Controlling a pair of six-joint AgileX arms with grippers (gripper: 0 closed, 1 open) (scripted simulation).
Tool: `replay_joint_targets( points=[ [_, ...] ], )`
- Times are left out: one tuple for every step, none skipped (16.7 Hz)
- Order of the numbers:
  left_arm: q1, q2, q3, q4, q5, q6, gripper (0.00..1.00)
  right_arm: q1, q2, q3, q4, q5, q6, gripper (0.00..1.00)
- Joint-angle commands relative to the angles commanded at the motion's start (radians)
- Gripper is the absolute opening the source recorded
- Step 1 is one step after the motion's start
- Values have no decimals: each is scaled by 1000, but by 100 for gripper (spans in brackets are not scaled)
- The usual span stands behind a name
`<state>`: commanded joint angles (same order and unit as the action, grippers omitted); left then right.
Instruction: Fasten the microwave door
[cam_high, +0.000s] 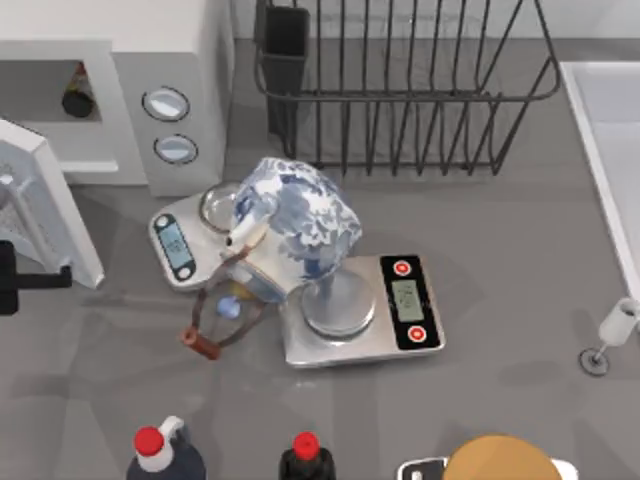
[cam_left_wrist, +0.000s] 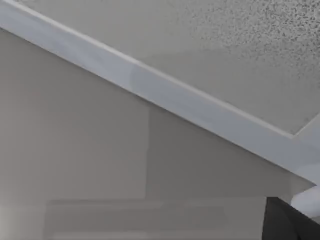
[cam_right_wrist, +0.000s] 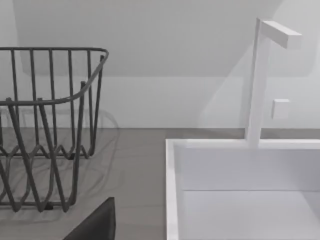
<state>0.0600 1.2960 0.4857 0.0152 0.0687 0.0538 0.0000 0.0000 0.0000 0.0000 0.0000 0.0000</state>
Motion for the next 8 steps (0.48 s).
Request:
replay_joint_targets(
  points=[
    [-4, 61, 32, 22, -3, -2, 0, 0, 0, 0, 0, 0, 0, 100],
    [-9, 119, 62, 44, -5, -5, 0, 0, 0, 0, 0, 0, 0, 100],
    [-13, 169, 91, 65, -8, -7, 0, 0, 0, 0, 0, 0, 0, 100],
    [-17, 210, 116, 83, -10, -9, 0, 0, 0, 0, 0, 0, 0, 100],
    [-20, 241, 137, 98, -12, -11, 0, 0, 0, 0, 0, 0, 0, 100],
    [-22, 261, 152, 109, -14, -12, 0, 0, 0, 0, 0, 0, 0, 100],
    [-23, 271, 160, 115, -14, -13, 0, 0, 0, 0, 0, 0, 0, 100],
    [-23, 272, 161, 116, -14, -13, 0, 0, 0, 0, 0, 0, 0, 100]
  ],
)
